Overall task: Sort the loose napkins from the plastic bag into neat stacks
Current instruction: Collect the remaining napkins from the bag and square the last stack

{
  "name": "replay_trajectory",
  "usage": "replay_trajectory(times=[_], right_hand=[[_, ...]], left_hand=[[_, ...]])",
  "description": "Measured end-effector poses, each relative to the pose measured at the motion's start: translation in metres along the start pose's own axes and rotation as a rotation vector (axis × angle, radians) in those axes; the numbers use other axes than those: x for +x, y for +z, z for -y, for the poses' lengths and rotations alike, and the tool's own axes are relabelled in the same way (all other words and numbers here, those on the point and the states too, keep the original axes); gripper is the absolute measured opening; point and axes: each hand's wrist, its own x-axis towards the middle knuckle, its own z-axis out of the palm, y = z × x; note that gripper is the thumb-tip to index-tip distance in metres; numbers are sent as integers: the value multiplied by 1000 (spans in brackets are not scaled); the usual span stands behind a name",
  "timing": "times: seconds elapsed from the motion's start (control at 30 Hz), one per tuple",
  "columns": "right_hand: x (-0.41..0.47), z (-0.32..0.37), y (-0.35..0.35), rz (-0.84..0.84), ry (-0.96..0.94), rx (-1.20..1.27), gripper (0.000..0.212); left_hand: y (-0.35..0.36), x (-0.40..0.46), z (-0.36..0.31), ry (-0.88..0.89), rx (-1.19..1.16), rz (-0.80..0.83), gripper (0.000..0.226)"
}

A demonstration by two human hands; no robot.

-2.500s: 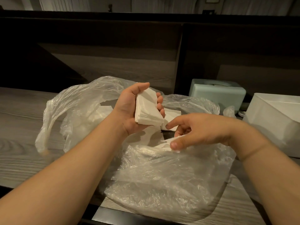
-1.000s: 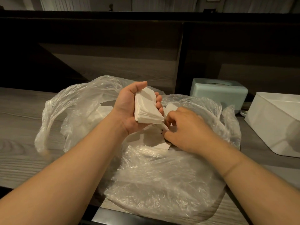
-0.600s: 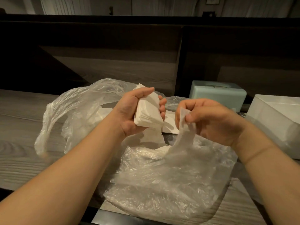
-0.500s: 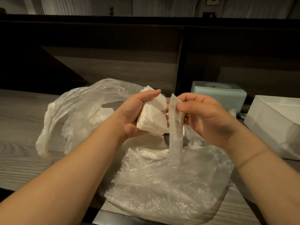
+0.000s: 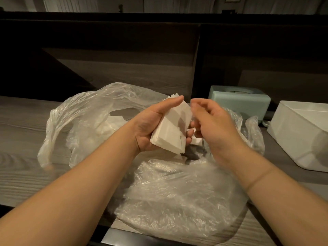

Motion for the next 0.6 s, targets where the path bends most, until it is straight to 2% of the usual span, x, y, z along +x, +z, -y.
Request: replay_trajectory(times=[0.07,0.13,0.2,0.3,0.47,0.6], right_hand=[[4,-3,-2,-34,25,-76,15],[4,-9,-4,26,-27,-402,11],[-2,-13,-3,242,-76,-631,14],[-7,-15,-1,543,-152,-931,43],[-5,-16,-3,658,-223,-1007,75],[-6,-18,-1,700,-260,-1080,69]], left_hand=[[-3,1,-3,68,-112,-62,76],[-6,1,-8,135,-237,-116,65],[-8,-1,-12,176,-320,-145,55],[-8,-2,-14,196,-399,-172,49],[-7,-3,-15,210,-416,-215,46],[-4,-3,-15,213,-408,-245,41]])
